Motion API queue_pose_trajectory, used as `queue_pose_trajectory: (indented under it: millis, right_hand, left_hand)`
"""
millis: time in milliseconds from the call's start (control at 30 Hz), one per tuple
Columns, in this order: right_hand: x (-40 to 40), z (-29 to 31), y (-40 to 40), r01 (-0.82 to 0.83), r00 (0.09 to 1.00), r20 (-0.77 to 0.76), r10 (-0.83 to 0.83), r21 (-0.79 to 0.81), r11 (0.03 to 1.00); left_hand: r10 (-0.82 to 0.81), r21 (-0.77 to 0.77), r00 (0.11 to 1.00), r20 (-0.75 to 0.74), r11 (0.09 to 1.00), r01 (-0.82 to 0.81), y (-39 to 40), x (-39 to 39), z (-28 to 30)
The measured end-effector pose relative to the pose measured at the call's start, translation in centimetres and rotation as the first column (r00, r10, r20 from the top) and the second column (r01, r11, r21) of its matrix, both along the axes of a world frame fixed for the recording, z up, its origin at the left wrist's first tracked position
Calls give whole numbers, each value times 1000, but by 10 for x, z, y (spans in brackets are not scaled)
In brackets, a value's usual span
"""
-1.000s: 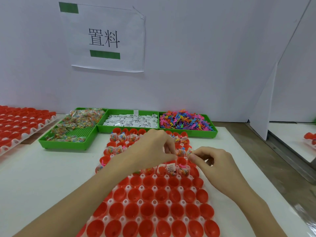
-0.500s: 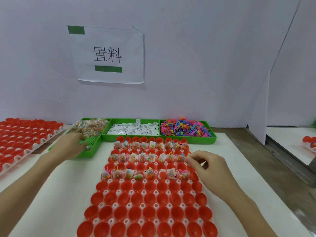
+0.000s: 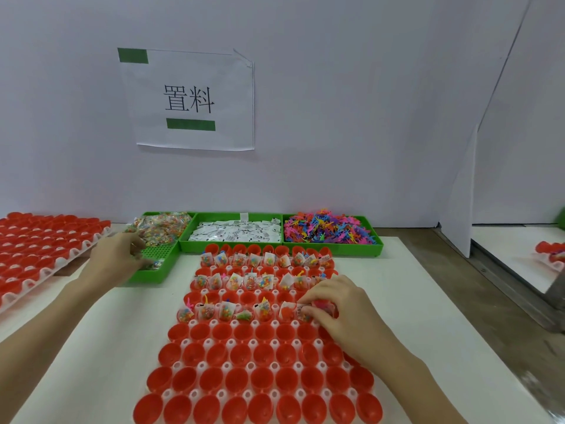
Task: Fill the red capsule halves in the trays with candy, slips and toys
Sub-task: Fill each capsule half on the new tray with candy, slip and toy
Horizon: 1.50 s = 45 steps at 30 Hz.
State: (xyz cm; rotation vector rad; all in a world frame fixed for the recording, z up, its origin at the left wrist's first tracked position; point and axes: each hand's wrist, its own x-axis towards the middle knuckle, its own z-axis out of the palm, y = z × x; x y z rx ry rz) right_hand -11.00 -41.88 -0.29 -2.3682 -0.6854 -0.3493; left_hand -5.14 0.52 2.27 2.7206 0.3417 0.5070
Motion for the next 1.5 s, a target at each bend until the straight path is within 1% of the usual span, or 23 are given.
queue_pose_trajectory:
  millis: [233, 400, 500, 567, 633, 700, 733, 767, 800, 867, 933, 1000, 1100, 1167, 1267, 1333, 1400, 1500]
  right_hand:
    - [0, -2, 1, 16, 999, 35, -14, -37, 999]
    - [-2, 1, -1, 48, 997, 64, -51, 36, 998]
    - [-2, 4, -3, 78, 994, 70, -86, 104, 991]
    - [-1, 4, -4, 95, 992, 70, -104, 127, 987]
    - [-1, 4, -5, 104, 991, 68, -115, 142, 984]
    - [-1, 5, -6, 112, 990, 64, -124, 160, 981]
    - [-1, 5, -6, 115, 990, 63, -127, 166, 979]
    - [0, 5, -7, 118, 990, 62, -130, 169, 979]
    - [0, 5, -7, 120, 989, 61, -132, 171, 978]
    - [1, 5, -8, 125, 989, 59, -137, 170, 977]
    - [1, 5, -10, 137, 988, 55, -148, 169, 976]
    - [2, 5, -11, 146, 986, 50, -157, 173, 974]
    - [2, 5, -13, 168, 983, 43, -179, 184, 968]
    - [3, 5, -16, 188, 980, 34, -198, 195, 963]
    - [6, 3, -19, 215, 974, 16, -225, 225, 950]
    - [7, 3, -21, 228, 972, 1, -235, 250, 941]
    - [6, 4, -20, 229, 972, -7, -235, 265, 937]
    - [6, 11, -7, 223, 974, -5, -228, 241, 945]
  left_hand:
    - [0, 0, 998, 70, 1000, 0, -1, -3, -2]
    - [-28, 16, 986, 164, 1000, 26, 4, -3, -8]
    - [-65, 94, 979, 192, 994, 48, 9, -4, -8]
    - [-88, 180, 980, 179, 982, 55, 11, -6, -8]
    - [-75, 274, 981, 181, 961, 23, 10, -10, -6]
    - [-82, 344, 967, 242, 939, -6, 5, -17, -2]
    - [-110, 353, 951, 290, 936, 1, 1, -20, 0]
    - [-144, 335, 929, 341, 942, 23, -6, -24, 3]
    - [-170, 282, 904, 392, 958, 58, -15, -27, 7]
    - [-184, 100, 853, 489, 983, 155, -39, -37, 13]
    - [-160, -118, 818, 552, 956, 267, -70, -50, 18]
    - [-154, -320, 805, 573, 862, 393, -102, -63, 19]
    - [-169, -531, 811, 560, 679, 507, -138, -78, 16]
    - [-196, -591, 825, 530, 611, 526, -151, -83, 11]
    - [-261, -603, 828, 497, 581, 546, -153, -85, 2]
    - [-295, -576, 830, 474, 609, 545, -145, -85, -2]
    - [-282, -563, 840, 464, 638, 525, -134, -83, -2]
    - [-214, -605, 847, 487, 617, 504, -124, -82, -2]
